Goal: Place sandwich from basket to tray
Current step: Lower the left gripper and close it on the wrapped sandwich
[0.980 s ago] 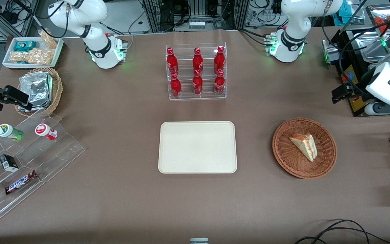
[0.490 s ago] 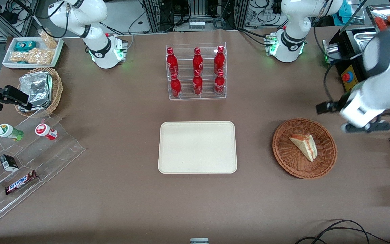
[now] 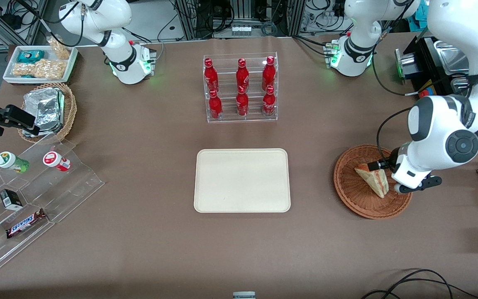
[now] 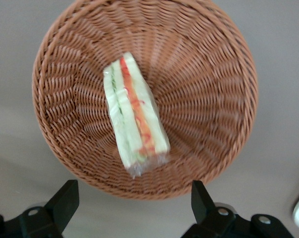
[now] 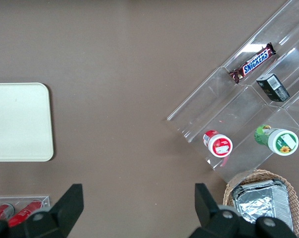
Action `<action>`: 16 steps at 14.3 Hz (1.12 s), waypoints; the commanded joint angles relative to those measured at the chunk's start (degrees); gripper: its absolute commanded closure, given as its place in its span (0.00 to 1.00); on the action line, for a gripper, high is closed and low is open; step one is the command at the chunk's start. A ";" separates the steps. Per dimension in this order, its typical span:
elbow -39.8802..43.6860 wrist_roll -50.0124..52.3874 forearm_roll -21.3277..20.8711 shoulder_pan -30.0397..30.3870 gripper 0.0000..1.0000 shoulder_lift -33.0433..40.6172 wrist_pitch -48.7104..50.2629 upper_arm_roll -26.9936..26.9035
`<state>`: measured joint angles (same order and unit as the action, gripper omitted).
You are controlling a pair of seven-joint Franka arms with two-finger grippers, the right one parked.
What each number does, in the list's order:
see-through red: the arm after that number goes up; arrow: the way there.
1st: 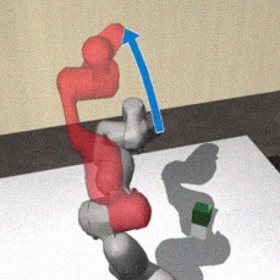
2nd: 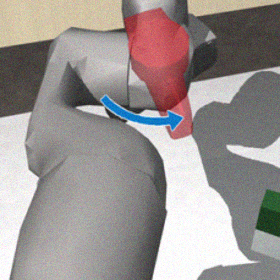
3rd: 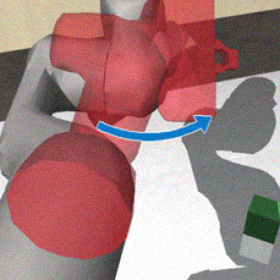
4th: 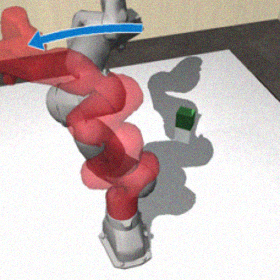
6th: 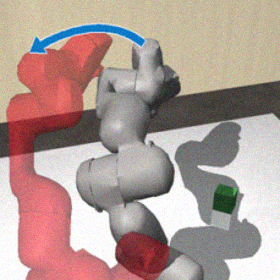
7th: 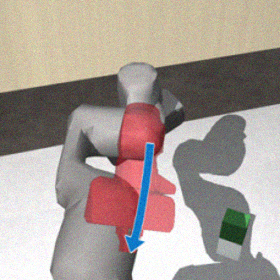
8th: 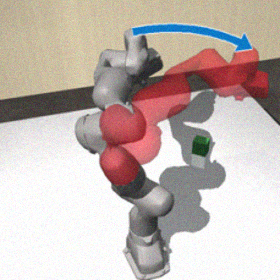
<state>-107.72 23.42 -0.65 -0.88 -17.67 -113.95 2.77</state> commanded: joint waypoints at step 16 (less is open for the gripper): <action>9.86 27.99 0.03 -0.44 0.98 -1.14 11.15 0.31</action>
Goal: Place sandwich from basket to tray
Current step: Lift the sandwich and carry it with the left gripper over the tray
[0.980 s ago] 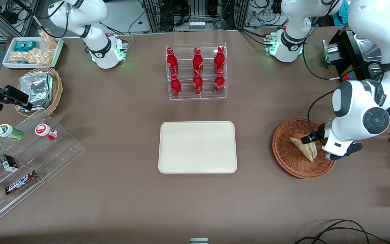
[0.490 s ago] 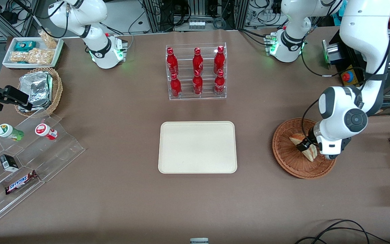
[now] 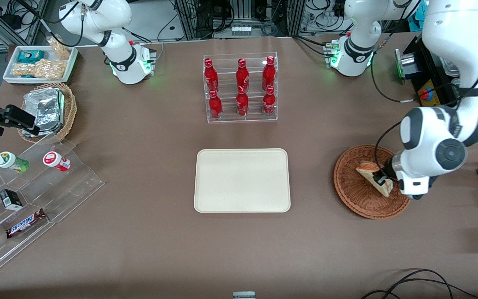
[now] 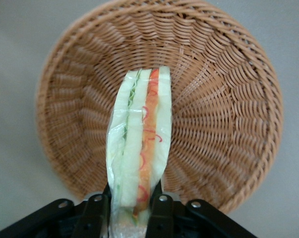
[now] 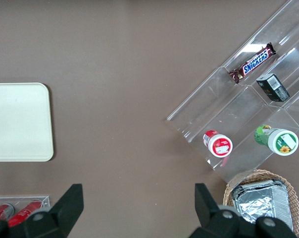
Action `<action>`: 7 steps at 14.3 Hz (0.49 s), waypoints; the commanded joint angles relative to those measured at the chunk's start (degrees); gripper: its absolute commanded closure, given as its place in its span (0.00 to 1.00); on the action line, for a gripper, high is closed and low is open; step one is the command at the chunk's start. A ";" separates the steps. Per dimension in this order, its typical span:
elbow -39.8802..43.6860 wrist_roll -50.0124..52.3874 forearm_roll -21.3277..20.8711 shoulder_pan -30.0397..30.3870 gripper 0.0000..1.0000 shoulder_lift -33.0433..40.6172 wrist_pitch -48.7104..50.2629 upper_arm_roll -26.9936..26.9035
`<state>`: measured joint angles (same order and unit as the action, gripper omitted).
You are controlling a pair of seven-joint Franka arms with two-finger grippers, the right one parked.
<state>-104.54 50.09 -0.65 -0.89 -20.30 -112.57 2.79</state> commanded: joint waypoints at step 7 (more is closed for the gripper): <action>11.99 -5.41 -0.40 -11.22 0.96 -4.38 5.31 7.82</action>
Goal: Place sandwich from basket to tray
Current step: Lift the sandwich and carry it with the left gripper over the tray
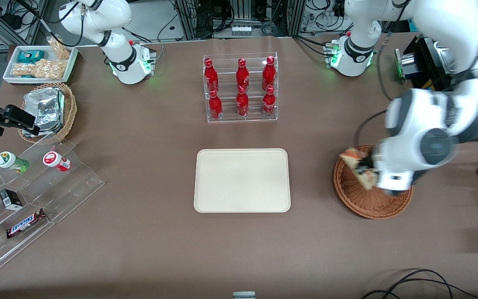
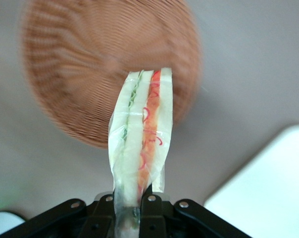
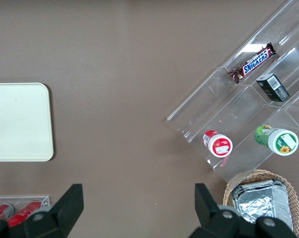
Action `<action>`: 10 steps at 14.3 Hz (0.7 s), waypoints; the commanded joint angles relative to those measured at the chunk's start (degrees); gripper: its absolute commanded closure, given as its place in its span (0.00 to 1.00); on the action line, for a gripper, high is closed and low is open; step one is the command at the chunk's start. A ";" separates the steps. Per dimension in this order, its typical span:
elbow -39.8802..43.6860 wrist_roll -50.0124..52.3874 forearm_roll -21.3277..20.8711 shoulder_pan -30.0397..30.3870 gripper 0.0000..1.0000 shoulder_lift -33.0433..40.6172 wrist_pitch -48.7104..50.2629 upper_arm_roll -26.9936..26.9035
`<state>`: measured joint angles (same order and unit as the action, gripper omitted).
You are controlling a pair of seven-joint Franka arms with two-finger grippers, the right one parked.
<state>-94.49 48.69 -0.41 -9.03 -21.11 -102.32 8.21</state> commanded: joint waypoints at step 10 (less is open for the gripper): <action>13.27 -5.62 -0.65 -22.86 0.94 -18.96 -21.61 2.51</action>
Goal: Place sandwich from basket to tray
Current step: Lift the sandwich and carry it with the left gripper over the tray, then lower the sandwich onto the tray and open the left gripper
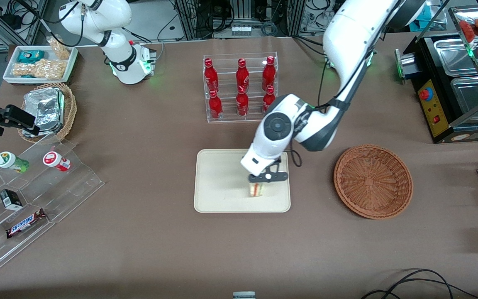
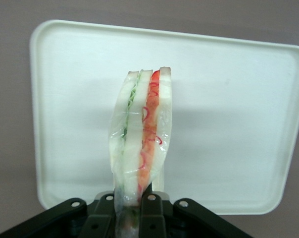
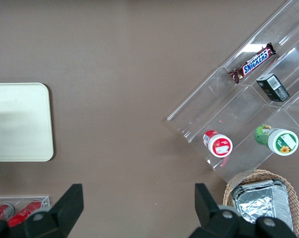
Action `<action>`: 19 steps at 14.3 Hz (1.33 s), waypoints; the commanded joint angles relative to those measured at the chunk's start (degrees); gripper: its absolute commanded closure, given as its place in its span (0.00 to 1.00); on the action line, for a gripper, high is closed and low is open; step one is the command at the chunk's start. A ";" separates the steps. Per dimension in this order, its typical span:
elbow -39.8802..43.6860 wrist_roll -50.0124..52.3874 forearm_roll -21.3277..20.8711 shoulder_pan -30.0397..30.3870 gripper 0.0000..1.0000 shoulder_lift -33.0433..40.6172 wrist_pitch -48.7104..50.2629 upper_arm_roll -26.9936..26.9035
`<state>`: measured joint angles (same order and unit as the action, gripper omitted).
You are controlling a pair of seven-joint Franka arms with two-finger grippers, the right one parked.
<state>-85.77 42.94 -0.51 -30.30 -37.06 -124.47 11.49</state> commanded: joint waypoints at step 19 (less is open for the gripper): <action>2.89 5.05 -5.37 -2.93 0.00 12.70 17.92 -4.63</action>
<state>-79.21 47.34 -4.45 -33.10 -31.58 -110.17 8.17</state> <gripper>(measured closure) 0.004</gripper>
